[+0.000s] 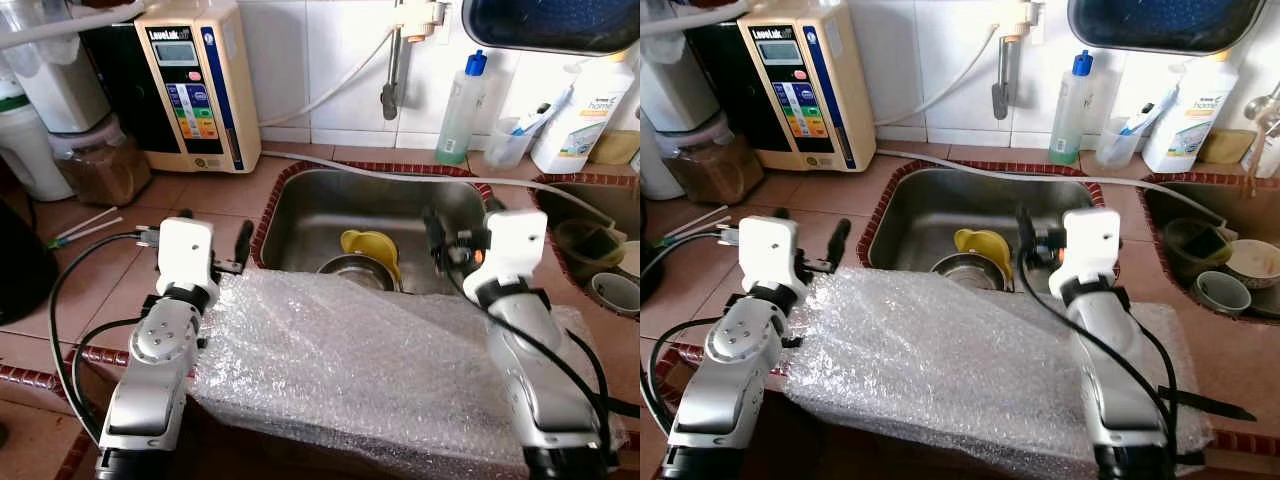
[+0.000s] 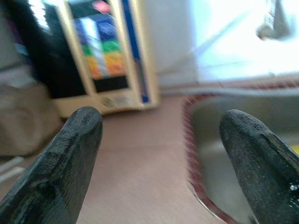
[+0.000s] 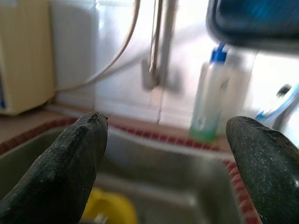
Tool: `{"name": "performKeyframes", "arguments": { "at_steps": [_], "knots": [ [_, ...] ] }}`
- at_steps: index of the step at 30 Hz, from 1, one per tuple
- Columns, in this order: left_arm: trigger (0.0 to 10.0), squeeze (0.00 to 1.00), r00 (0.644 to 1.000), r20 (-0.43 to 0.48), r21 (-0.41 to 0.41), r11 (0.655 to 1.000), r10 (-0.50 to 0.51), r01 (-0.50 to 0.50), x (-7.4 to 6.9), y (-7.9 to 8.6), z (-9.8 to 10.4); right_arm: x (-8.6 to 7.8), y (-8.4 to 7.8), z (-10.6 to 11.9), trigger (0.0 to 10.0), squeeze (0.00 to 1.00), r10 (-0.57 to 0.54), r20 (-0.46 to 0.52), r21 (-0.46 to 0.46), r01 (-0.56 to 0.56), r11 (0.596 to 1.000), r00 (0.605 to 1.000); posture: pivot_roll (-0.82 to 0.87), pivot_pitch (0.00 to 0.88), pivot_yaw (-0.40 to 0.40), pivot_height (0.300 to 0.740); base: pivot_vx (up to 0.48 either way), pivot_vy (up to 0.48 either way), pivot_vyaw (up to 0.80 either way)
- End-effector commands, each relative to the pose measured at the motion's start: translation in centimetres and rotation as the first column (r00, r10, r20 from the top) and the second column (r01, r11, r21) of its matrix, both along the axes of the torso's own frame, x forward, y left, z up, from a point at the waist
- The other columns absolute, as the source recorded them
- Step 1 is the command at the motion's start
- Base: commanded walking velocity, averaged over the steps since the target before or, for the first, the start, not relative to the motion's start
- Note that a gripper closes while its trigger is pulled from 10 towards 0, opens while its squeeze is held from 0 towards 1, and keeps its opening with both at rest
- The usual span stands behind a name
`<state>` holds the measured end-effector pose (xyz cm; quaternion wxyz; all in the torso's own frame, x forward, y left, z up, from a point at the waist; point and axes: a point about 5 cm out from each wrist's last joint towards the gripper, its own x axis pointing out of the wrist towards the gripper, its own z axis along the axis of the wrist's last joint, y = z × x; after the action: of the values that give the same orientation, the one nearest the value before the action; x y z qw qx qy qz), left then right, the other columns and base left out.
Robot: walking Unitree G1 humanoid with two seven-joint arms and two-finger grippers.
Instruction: Kitchen organization
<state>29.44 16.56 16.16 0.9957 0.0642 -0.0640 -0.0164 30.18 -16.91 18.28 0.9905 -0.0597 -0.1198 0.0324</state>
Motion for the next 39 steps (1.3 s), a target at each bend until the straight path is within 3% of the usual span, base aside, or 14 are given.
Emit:
{"name": "performKeyframes", "arguments": {
  "at_steps": [1,6,9,11,13,16,17,21,28,34,39],
  "knots": [
    [10.0,0.0,0.995,0.092,0.004,0.999,0.033,-0.033,0.1,0.3,2.0,0.3,-0.4,0.3,10.0,0.0,-0.044,0.023,-0.01,0.044,0.999,0.999,0.01,0.0,0.054,0.74,0.0,0.0,0.0],
    [10.0,0.0,0.991,0.123,0.021,0.999,0.045,-0.048,0.0,0.0,2.5,0.2,-0.6,1.1,10.0,0.0,-0.061,0.059,-0.009,0.062,0.998,0.996,0.0,0.0,0.052,0.74,0.0,0.0,0.0],
    [10.0,0.0,0.997,0.073,0.016,1.0,-0.028,0.027,-0.1,-0.8,1.9,0.0,-1.3,1.0,10.0,0.0,-0.075,0.058,-0.045,0.077,0.996,0.996,0.0,0.0,0.049,0.74,0.0,0.0,0.0],
    [10.0,0.0,0.998,0.042,-0.012,0.998,-0.055,0.056,-0.1,-1.1,1.5,-0.1,-1.5,0.8,10.0,0.0,-0.077,0.052,-0.045,0.079,0.996,0.996,0.0,0.0,0.047,0.74,0.0,0.0,0.0],
    [10.0,0.0,0.99,-0.03,-0.1,0.986,-0.137,0.134,-0.5,-1.6,0.7,-0.1,-1.6,0.4,10.0,0.0,-0.077,0.038,-0.043,0.079,0.996,0.996,0.0,0.0,0.043,0.74,0.0,0.0,0.0],
    [10.0,0.0,0.996,0.012,-0.085,0.992,-0.092,0.092,-0.4,-0.8,1.4,0.0,-1.6,0.5,10.0,0.0,-0.076,0.042,-0.047,0.078,0.996,0.996,0.01,0.0,0.04,0.74,0.0,0.0,0.0],
    [10.0,0.0,0.998,0.058,-0.079,0.997,-0.016,0.02,-0.2,0.2,2.1,0.0,-1.6,0.5,10.0,0.0,-0.078,0.043,-0.048,0.08,0.996,0.996,0.01,0.0,0.04,0.74,0.0,0.0,0.0],
    [10.0,0.0,0.992,0.101,-0.052,0.996,0.079,-0.074,0.4,1.5,2.9,0.2,-1.4,0.5,10.0,0.0,-0.074,0.045,-0.051,0.076,0.996,0.996,0.01,0.0,0.035,0.74,0.0,0.0,0.0],
    [10.0,0.0,0.991,-0.057,-0.066,0.991,-0.119,0.115,-0.4,-1.1,0.4,0.1,-1.2,0.4,10.0,0.0,-0.062,0.037,-0.051,0.063,0.997,0.997,0.01,0.0,0.034,0.74,0.0,0.0,0.0],
    [10.0,0.0,0.984,-0.103,-0.032,0.989,-0.144,0.142,-1.0,-1.6,-1.0,-0.4,-1.8,-0.2,10.0,0.0,-0.08,0.018,-0.056,0.081,0.995,0.997,0.01,0.0,0.046,0.74,0.0,0.0,-0.35],
    [10.0,0.0,0.979,-0.14,-0.018,0.989,-0.148,0.147,-1.4,-1.1,-1.8,-0.9,-2.3,-0.7,10.0,0.0,-0.1,-0.002,-0.05,0.1,0.994,0.995,0.0,0.0,0.047,0.74,0.0,0.0,-0.39]
  ]
}}
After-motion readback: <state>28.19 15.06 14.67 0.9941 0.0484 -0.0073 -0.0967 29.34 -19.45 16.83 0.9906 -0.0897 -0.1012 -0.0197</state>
